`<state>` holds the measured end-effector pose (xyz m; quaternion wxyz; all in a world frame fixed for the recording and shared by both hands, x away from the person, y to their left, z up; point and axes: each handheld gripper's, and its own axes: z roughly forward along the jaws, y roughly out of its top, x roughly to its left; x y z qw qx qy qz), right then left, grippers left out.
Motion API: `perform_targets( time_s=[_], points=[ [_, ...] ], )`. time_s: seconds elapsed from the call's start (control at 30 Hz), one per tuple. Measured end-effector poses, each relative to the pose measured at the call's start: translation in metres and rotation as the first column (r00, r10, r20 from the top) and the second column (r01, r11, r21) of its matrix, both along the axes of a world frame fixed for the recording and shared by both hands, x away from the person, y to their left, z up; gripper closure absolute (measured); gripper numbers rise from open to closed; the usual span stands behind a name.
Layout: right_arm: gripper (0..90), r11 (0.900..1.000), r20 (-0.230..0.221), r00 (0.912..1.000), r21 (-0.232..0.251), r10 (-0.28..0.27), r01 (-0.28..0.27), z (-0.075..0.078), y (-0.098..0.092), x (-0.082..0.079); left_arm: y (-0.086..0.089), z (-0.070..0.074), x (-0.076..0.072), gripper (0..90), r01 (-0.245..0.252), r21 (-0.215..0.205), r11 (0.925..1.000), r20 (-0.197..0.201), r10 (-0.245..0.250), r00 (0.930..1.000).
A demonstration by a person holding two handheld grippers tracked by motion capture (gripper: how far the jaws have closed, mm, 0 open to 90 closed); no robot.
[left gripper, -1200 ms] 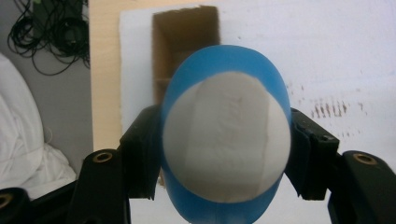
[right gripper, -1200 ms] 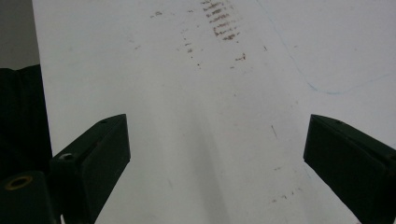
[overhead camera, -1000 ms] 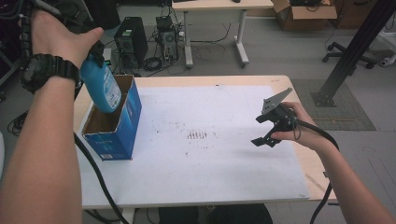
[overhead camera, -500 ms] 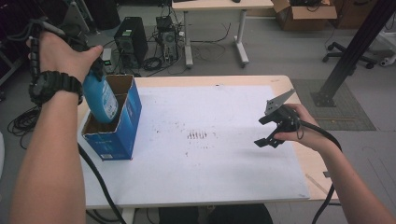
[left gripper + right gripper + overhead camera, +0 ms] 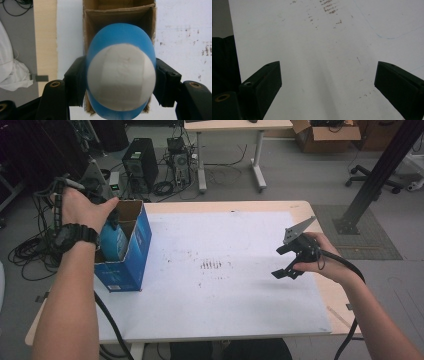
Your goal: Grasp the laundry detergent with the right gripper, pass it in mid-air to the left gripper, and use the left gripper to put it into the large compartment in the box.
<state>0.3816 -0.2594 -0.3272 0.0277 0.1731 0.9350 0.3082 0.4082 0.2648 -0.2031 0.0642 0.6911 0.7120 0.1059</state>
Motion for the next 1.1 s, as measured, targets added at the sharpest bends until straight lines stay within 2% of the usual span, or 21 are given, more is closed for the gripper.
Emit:
perform_targets(
  time_s=[0.47,1.1],
  points=[
    [7.7,1.0,-0.004,1.0,0.003,-0.007,0.007,-0.003,0.001,-0.001,0.001,-0.041,0.006,38.2,0.006,-0.012,0.9999,-0.038,-0.006,0.9993],
    [7.7,1.0,-0.019,0.9998,0.005,-0.004,0.004,-0.01,0.002,-0.002,0.003,-0.064,0.007,38.1,0.009,-0.011,0.9999,-0.057,-0.009,0.9983]
  ],
)
